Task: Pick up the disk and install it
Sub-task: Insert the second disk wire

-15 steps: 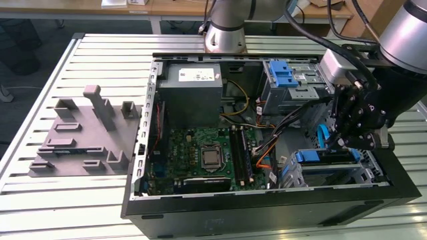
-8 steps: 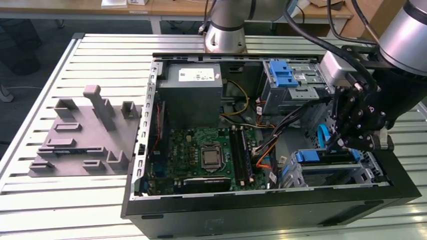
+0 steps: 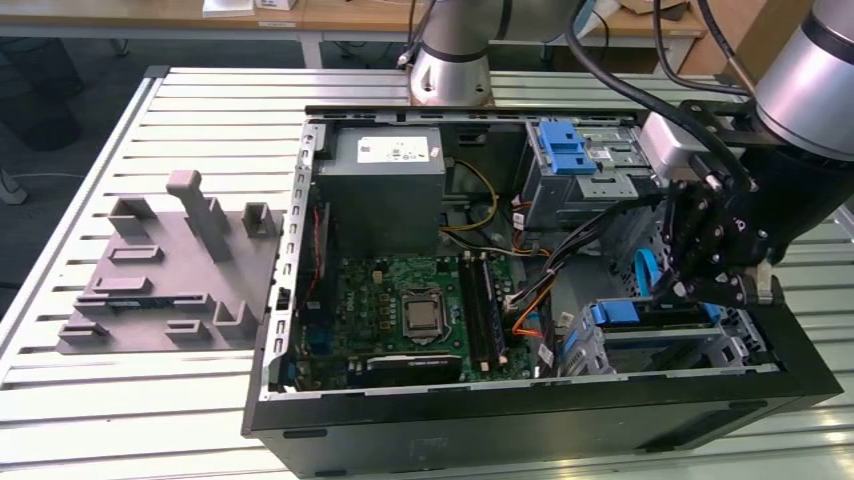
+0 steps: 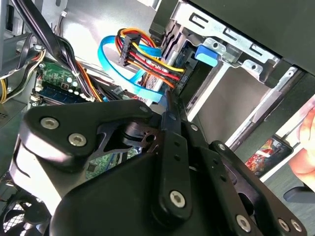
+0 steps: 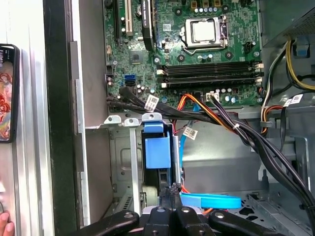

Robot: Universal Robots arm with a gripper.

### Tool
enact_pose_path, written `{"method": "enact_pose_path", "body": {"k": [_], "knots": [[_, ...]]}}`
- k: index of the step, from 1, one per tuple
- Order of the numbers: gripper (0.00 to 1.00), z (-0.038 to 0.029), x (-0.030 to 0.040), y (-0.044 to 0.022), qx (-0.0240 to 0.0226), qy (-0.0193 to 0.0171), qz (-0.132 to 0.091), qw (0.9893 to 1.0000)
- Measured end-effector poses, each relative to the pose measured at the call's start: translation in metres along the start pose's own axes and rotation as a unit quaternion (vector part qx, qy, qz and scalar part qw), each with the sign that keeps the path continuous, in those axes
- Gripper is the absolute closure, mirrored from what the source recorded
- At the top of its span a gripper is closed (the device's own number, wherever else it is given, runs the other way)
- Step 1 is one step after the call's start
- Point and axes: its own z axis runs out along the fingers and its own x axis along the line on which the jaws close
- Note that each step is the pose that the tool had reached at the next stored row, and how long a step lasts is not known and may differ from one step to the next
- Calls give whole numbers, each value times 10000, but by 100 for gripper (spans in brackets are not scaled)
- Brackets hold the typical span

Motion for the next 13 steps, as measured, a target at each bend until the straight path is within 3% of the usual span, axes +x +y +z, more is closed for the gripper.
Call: {"method": "enact_pose_path", "body": {"k": [9, 13], "knots": [[89, 24, -1, -7, 0, -1, 0, 10000], [89, -16, 0, -6, 0, -1, 0, 10000]]}}
